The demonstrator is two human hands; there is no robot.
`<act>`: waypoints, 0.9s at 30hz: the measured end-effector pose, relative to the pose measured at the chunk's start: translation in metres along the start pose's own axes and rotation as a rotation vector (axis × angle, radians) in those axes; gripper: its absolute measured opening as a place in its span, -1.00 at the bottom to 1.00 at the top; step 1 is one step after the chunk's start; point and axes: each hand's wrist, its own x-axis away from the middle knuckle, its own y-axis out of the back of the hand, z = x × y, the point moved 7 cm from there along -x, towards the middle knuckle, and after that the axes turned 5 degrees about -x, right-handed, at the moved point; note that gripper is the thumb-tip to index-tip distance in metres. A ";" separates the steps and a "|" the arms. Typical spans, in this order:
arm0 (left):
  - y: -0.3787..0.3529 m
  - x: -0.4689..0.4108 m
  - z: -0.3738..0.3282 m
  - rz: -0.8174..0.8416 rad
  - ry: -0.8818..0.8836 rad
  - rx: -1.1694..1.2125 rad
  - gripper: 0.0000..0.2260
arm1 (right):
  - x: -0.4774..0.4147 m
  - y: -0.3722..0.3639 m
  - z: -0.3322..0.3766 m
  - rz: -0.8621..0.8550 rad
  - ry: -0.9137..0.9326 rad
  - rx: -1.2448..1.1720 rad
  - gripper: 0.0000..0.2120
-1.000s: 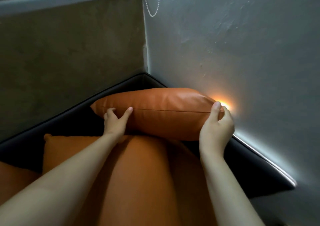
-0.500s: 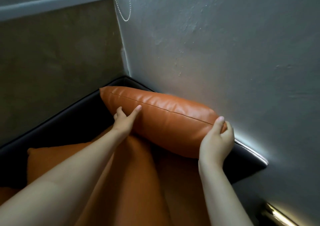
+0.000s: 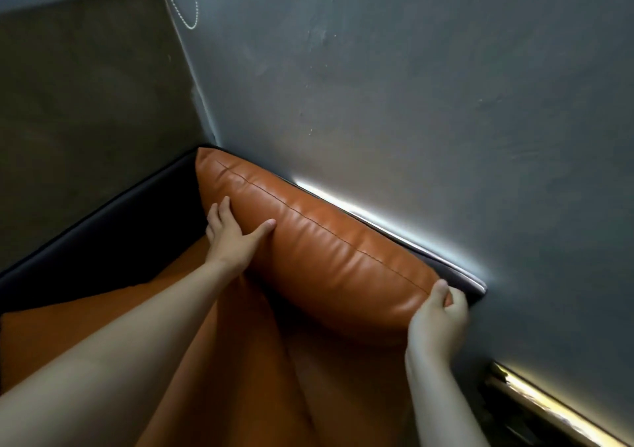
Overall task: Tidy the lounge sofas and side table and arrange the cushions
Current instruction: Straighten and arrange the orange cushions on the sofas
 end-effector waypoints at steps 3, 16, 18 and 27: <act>-0.003 0.002 -0.002 -0.001 0.000 -0.016 -0.11 | -0.006 0.005 0.002 0.046 0.092 0.116 -0.83; -0.049 0.028 0.020 -0.020 0.473 0.455 0.12 | 0.049 -0.087 0.008 0.605 0.561 0.741 -0.17; -0.071 0.045 0.030 0.055 0.573 0.566 0.19 | 0.048 -0.094 0.003 0.622 0.589 0.786 -0.04; -0.113 0.081 0.023 0.038 0.709 0.663 0.17 | 0.034 -0.106 -0.007 0.558 0.674 0.816 0.04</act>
